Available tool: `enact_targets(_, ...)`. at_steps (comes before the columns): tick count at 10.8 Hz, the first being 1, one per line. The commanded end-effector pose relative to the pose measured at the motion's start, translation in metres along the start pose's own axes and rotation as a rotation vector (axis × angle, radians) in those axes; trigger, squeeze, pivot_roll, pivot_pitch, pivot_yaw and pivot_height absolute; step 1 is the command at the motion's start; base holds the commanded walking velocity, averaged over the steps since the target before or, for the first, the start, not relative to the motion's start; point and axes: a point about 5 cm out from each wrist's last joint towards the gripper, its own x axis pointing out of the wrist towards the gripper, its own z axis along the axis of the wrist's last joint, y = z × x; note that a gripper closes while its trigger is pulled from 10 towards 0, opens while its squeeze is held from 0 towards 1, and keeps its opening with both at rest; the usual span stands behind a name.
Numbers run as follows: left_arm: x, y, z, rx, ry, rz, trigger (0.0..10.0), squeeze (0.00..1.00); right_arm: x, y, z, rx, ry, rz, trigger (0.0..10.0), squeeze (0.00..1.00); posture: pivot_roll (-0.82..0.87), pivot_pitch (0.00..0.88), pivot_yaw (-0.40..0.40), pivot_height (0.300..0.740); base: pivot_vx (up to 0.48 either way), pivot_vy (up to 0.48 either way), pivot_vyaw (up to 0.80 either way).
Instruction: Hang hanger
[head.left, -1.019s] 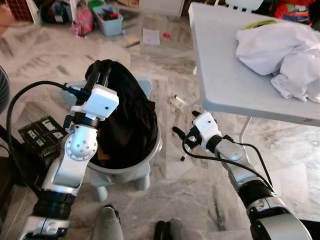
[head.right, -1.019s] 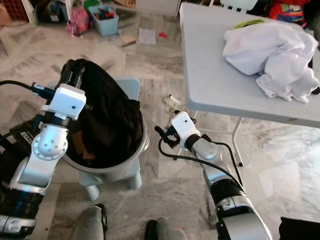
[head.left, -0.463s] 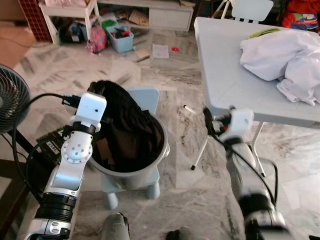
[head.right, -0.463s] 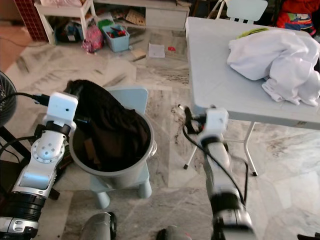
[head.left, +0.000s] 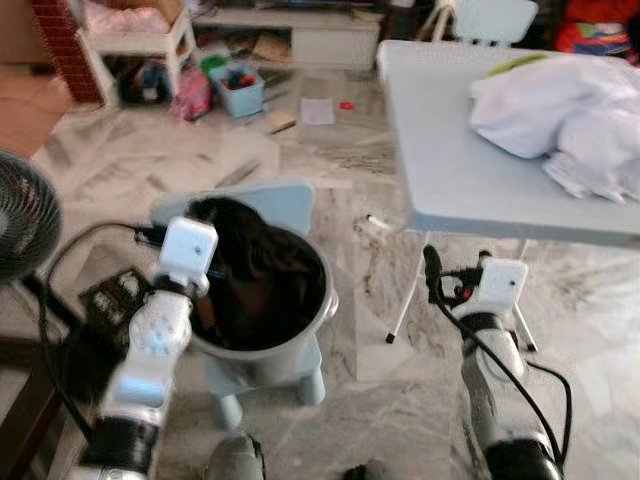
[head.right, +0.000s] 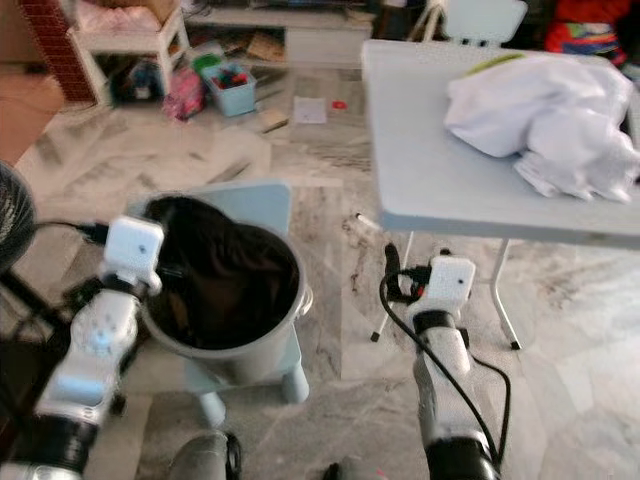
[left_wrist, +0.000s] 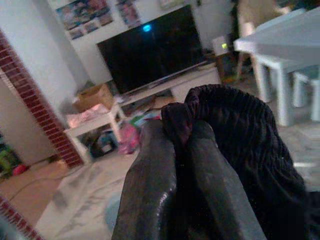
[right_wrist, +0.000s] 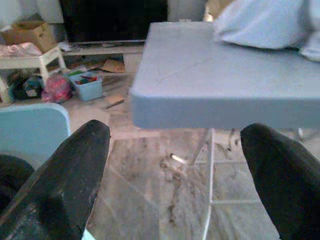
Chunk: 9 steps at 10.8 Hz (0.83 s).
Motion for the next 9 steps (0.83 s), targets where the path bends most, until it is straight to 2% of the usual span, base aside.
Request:
enact_targets(1, 0.002, 0.0, 0.009, -0.009, -0.032, -0.011, 10.0, 0.0, -0.001, 0.0, 0.003, -0.001, 0.002, 0.008, 10.0, 0.0, -0.04, 0.0, -0.017, 0.74, 0.0, 0.0, -0.59)
enact_targets(3, 0.0, -0.002, 0.011, -0.022, -0.036, -0.063, 10.0, 0.0, 0.002, 0.002, 0.007, -0.007, 0.01, 0.029, 10.0, 0.0, -0.03, 0.0, -0.032, 0.74, 0.0, 0.0, -0.72)
enact_targets(5, 0.001, -0.004, 0.019, -0.038, -0.057, -0.071, 10.0, 0.0, 0.007, 0.007, 0.011, -0.029, 0.016, 0.09, 10.0, 0.0, -0.02, 0.0, -0.059, 0.74, 0.0, 0.0, 0.0)
enact_targets(9, 0.009, 0.005, 0.053, -0.088, -0.147, -0.045, 10.0, 0.0, 0.016, 0.009, 0.015, -0.044, 0.018, 0.112, 10.0, 0.0, 0.0, 0.0, -0.07, 0.74, 0.0, -0.374, 0.0)
